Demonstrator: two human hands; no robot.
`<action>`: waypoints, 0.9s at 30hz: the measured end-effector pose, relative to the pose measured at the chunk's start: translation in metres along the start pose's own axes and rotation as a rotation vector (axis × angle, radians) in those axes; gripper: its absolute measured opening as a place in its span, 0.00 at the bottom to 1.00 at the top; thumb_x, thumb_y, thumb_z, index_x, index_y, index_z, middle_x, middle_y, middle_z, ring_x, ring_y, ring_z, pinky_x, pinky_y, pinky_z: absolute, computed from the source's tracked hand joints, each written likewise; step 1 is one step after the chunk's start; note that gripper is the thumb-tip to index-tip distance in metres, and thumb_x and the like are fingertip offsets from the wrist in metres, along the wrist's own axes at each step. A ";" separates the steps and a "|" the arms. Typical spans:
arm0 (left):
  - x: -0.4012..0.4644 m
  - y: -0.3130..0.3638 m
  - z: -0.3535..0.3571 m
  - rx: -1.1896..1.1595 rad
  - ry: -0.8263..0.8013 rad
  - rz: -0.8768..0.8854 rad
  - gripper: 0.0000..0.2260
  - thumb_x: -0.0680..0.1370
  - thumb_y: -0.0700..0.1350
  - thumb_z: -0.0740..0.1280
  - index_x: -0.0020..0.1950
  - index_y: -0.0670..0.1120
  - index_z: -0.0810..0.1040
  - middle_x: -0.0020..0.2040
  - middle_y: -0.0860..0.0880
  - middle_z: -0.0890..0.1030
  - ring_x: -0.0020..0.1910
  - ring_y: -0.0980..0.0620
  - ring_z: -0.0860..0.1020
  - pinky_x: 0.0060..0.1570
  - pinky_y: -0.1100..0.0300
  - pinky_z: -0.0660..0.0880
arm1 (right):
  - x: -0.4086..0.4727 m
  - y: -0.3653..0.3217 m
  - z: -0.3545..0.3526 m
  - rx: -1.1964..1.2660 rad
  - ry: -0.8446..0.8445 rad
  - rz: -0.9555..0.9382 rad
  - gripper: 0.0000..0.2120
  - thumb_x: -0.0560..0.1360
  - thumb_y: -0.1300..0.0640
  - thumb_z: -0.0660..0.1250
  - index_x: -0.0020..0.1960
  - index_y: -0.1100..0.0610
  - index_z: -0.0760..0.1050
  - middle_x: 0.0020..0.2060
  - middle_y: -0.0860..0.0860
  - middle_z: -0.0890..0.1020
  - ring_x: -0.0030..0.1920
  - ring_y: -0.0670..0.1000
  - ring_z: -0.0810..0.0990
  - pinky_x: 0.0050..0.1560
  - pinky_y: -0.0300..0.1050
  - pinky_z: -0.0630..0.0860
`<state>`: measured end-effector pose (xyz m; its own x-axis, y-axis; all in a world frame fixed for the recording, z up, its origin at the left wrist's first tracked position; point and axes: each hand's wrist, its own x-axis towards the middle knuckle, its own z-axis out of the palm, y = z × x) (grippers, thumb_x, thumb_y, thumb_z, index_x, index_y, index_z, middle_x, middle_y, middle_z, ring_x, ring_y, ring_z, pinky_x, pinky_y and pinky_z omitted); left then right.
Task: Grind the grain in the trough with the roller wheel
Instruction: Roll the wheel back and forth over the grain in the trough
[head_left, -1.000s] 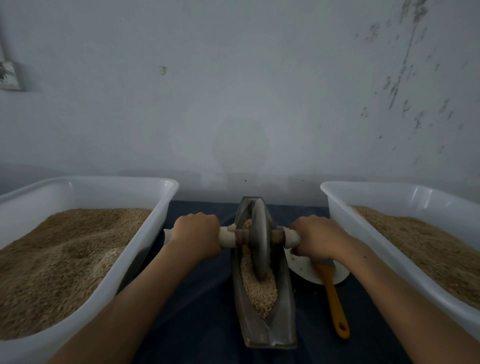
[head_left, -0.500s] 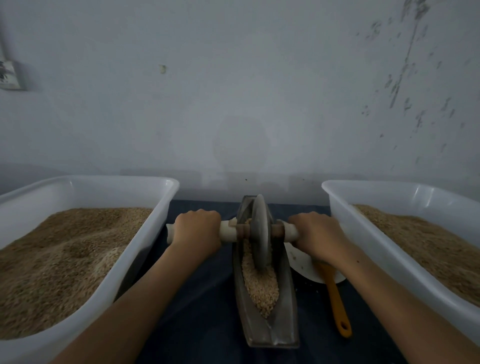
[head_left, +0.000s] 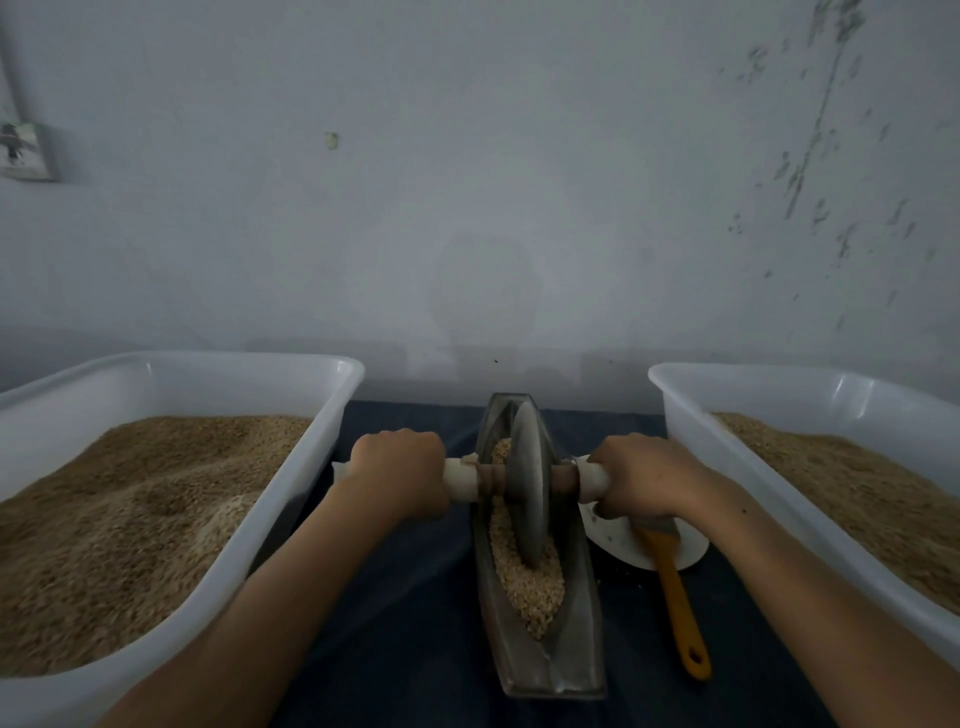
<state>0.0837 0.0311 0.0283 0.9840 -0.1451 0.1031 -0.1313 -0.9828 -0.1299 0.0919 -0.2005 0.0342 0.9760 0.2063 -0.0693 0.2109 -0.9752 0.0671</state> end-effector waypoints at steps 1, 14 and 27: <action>0.000 0.000 0.001 -0.001 0.035 -0.005 0.10 0.74 0.50 0.67 0.52 0.47 0.74 0.35 0.53 0.68 0.38 0.53 0.71 0.41 0.58 0.68 | 0.001 0.000 0.003 -0.009 0.048 0.004 0.07 0.72 0.51 0.70 0.47 0.51 0.76 0.41 0.48 0.80 0.42 0.49 0.78 0.40 0.42 0.72; 0.000 -0.002 0.005 -0.055 0.023 0.011 0.11 0.75 0.49 0.67 0.55 0.47 0.75 0.39 0.52 0.72 0.40 0.53 0.73 0.43 0.59 0.70 | -0.003 -0.002 0.000 -0.050 0.088 -0.024 0.06 0.72 0.51 0.68 0.49 0.50 0.76 0.43 0.49 0.80 0.43 0.50 0.78 0.40 0.43 0.73; 0.000 0.001 0.005 -0.034 0.134 -0.023 0.09 0.75 0.49 0.66 0.54 0.49 0.74 0.46 0.51 0.78 0.45 0.51 0.76 0.44 0.59 0.70 | 0.002 -0.002 0.013 -0.038 0.325 -0.035 0.04 0.75 0.52 0.64 0.42 0.49 0.71 0.42 0.49 0.81 0.43 0.52 0.79 0.42 0.46 0.73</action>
<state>0.0844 0.0304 0.0236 0.9623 -0.1338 0.2368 -0.1147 -0.9891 -0.0924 0.0932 -0.1992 0.0212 0.9330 0.2599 0.2487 0.2401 -0.9648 0.1077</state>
